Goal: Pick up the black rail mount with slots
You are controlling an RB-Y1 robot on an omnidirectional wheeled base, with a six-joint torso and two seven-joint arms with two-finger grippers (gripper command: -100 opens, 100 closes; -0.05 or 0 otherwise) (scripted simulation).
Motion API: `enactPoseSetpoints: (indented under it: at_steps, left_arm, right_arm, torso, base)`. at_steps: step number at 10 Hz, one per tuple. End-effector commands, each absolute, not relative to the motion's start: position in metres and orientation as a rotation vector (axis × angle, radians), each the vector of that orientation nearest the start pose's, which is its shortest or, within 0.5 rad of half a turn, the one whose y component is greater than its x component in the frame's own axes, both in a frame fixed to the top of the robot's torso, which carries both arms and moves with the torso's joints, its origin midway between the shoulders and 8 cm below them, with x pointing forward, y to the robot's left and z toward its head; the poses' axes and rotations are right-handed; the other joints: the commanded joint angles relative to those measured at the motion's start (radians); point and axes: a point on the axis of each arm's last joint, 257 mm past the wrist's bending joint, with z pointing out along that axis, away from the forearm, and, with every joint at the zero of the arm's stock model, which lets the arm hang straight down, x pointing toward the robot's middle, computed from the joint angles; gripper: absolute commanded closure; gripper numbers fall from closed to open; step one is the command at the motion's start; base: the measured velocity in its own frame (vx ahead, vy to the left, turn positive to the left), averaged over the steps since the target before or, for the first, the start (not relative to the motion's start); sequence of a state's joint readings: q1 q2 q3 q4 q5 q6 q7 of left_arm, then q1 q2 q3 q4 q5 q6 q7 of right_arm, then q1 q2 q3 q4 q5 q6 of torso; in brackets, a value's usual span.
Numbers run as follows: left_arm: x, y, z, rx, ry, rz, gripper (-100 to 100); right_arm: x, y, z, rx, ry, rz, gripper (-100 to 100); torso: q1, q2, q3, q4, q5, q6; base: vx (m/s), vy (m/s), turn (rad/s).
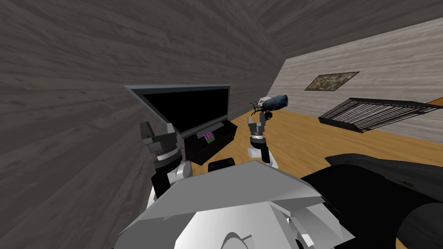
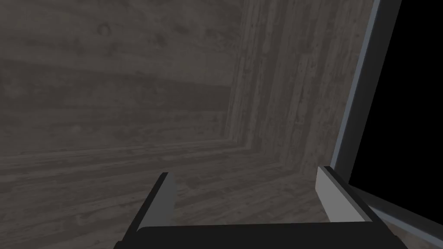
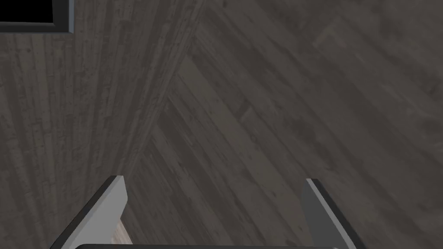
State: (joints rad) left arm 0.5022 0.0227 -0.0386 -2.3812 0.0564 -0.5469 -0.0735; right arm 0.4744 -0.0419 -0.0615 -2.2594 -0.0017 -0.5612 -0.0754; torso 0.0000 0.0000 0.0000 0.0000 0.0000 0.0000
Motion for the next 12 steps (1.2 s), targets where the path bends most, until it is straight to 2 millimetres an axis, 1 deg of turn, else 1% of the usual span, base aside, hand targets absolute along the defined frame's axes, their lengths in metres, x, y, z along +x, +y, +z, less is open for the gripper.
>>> enactPoseSetpoints:
  at_steps: [1,3,5,8,11,12]
  left_arm:
    - [0.319,0.261,0.064,-0.548,0.558,-1.357,-100]
    - [0.327,0.257,0.048,-0.569,0.617,-1.378,-100]
    - [0.335,0.252,0.025,-0.606,0.689,-1.403,-100]
    - [0.348,0.245,-0.023,-0.691,0.823,-1.436,-100]
    - [0.355,0.239,-0.084,-0.806,0.981,-1.453,-100]
    - [0.355,0.239,-0.084,-0.806,0.981,-1.453,-100]
  right_arm:
    - [0.336,-0.291,0.037,0.595,0.580,1.338,0]
    - [0.336,-0.291,0.037,0.595,0.580,1.338,0]
    - [0.336,-0.291,0.037,0.595,0.580,1.338,0]
    - [0.336,-0.291,0.037,0.595,0.580,1.338,0]
    - [0.336,-0.291,0.037,0.595,0.580,1.338,0]
    - [0.336,-0.291,0.037,0.595,0.580,1.338,0]
  torso:
    - [0.000,0.000,0.000,0.000,0.000,0.000]
    - [0.001,0.000,0.000,0.000,0.000,0.000]
    - [0.002,0.000,0.000,0.000,0.000,0.000]
    - [0.002,0.000,0.000,0.000,0.000,0.000]
    - [0.003,-0.001,0.000,0.000,0.001,0.000]
    - [0.003,-0.001,0.000,0.000,0.001,0.000]
  base:
    - [0.002,0.009,-0.065]
    - [0.002,0.021,-0.067]
    - [0.004,0.022,-0.084]
    - [0.003,0.027,-0.116]
    - [0.011,0.032,-0.143]
    - [0.012,0.025,-0.055]
